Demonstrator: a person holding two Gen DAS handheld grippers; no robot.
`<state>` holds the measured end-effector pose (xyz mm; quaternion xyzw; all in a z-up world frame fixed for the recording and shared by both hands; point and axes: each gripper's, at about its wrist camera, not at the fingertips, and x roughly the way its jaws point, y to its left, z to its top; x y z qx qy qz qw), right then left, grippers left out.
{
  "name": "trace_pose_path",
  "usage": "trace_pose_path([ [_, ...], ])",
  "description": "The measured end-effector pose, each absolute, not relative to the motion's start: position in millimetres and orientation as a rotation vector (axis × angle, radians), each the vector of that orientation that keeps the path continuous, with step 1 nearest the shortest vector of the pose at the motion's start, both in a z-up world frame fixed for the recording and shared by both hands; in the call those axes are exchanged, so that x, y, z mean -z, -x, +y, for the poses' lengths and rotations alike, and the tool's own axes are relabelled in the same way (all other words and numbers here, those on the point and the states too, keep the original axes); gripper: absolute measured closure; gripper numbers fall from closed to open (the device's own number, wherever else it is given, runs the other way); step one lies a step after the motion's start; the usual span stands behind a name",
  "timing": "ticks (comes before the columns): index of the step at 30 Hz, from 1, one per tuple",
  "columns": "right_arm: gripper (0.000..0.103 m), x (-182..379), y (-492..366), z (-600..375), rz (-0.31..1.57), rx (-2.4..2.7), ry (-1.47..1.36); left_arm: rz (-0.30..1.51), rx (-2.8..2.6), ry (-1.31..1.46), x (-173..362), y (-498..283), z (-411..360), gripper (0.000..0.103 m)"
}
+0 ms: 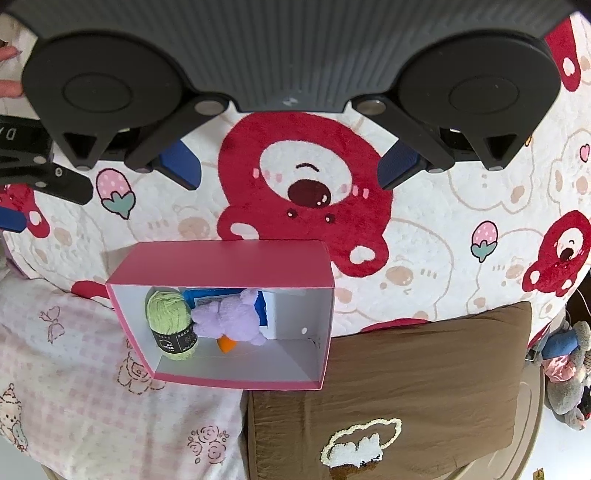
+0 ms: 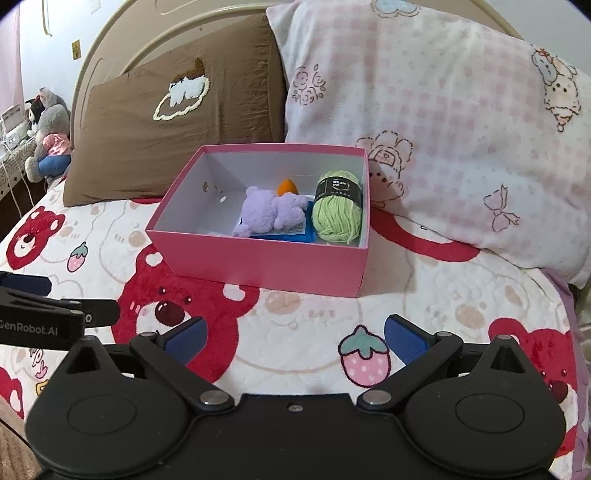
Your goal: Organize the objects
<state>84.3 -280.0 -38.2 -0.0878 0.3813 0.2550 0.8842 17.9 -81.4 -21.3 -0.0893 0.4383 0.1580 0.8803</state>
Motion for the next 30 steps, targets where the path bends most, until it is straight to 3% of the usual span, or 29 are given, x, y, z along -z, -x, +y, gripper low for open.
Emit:
trace_pose_path([
  [30, 0.0, 35.1, -78.3, -280.6, 0.793, -0.512, 0.214, 1.006, -0.346, 0.161, 29.4, -25.3, -84.3, 0.0],
])
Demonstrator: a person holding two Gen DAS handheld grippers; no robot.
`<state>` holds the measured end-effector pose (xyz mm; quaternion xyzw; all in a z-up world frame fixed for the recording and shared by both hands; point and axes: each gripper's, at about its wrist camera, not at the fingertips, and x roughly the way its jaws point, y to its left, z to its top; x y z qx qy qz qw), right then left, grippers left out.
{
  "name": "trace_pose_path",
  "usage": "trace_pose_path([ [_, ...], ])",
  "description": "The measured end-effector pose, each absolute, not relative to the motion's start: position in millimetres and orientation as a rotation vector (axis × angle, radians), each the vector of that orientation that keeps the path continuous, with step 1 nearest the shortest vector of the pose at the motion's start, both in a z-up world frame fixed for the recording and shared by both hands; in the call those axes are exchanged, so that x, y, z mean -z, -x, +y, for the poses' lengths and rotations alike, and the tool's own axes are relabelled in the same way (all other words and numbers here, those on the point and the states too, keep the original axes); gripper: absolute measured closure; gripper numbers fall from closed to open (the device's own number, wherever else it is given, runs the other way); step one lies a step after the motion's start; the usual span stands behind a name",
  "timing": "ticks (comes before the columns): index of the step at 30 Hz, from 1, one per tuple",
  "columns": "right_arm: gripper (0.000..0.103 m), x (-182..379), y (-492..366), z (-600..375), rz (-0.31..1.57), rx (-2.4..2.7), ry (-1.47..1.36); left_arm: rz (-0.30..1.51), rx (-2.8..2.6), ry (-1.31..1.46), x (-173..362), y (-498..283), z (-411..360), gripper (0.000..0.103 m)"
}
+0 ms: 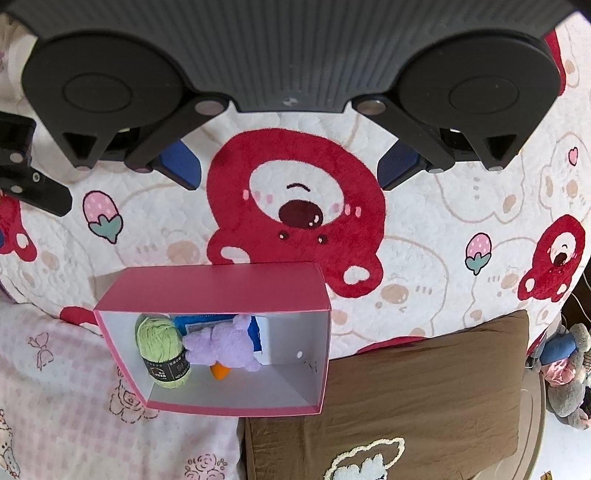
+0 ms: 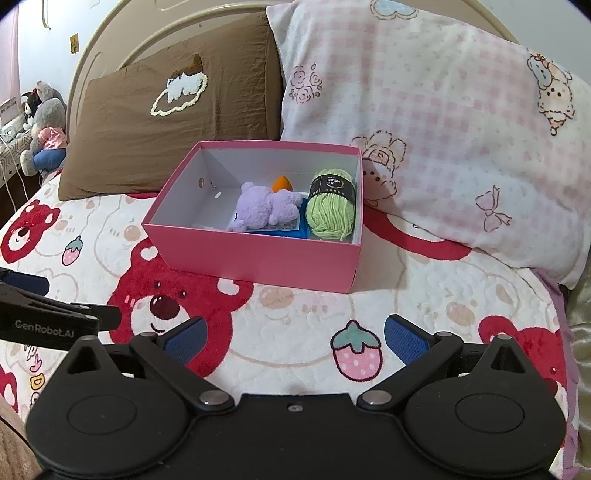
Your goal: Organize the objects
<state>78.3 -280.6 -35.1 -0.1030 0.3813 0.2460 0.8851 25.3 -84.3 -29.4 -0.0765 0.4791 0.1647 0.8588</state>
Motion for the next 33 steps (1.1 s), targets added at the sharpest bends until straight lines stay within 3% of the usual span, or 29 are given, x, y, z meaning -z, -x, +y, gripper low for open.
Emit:
trace_pose_path([
  [33, 0.0, 30.1, -70.0, -277.0, 0.766, -0.527, 0.259, 1.013, -0.366, 0.149, 31.5, -24.4, -78.3, 0.0],
])
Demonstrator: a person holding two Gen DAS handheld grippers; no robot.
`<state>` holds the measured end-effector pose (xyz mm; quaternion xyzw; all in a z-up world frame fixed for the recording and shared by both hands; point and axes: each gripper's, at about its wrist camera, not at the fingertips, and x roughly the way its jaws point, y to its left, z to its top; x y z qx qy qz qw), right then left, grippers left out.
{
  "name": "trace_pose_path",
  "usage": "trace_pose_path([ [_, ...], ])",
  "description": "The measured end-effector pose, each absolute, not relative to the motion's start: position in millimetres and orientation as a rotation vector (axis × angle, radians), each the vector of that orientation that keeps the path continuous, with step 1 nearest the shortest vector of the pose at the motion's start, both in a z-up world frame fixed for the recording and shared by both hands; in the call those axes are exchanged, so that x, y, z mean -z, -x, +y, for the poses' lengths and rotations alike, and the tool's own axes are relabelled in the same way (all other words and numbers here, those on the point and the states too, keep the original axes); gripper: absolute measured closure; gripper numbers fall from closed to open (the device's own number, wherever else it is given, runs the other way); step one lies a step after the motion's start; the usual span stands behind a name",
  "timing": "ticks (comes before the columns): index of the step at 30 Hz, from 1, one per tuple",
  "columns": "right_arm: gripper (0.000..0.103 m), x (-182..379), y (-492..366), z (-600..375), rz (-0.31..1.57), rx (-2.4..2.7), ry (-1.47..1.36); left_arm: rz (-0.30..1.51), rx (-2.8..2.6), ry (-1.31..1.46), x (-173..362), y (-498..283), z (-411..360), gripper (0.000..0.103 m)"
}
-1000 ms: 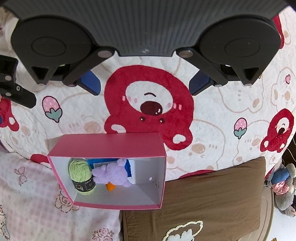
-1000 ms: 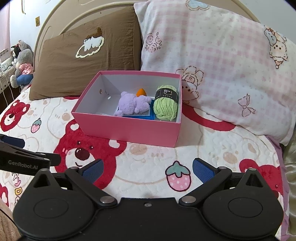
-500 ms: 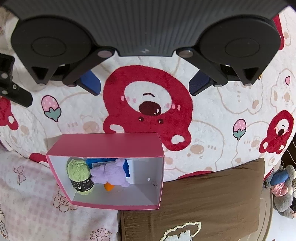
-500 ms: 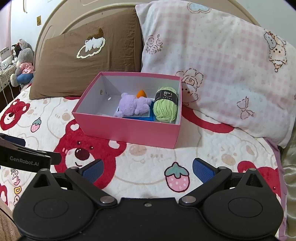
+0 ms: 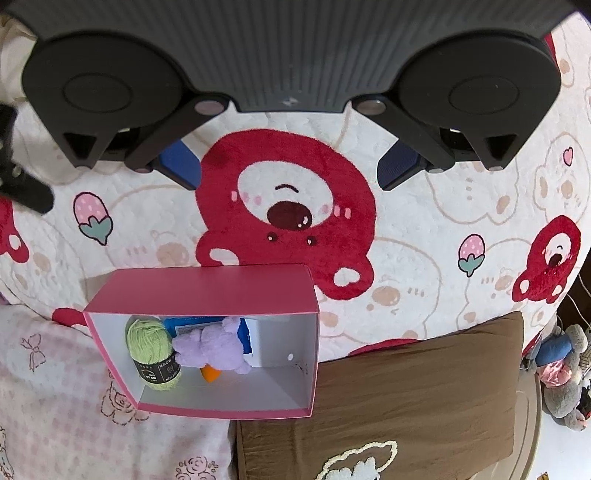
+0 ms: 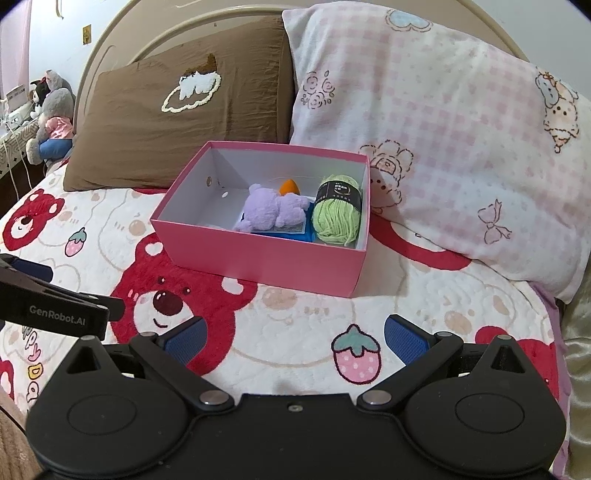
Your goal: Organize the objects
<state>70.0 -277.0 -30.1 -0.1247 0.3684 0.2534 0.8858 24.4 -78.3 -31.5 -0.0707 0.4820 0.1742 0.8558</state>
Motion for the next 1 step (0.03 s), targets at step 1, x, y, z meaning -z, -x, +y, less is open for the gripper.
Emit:
trace_pose_path([
  [1, 0.0, 28.8, -68.8, -277.6, 0.753, -0.523, 0.255, 1.013, -0.366, 0.15, 31.4, -23.9, -77.2, 0.0],
])
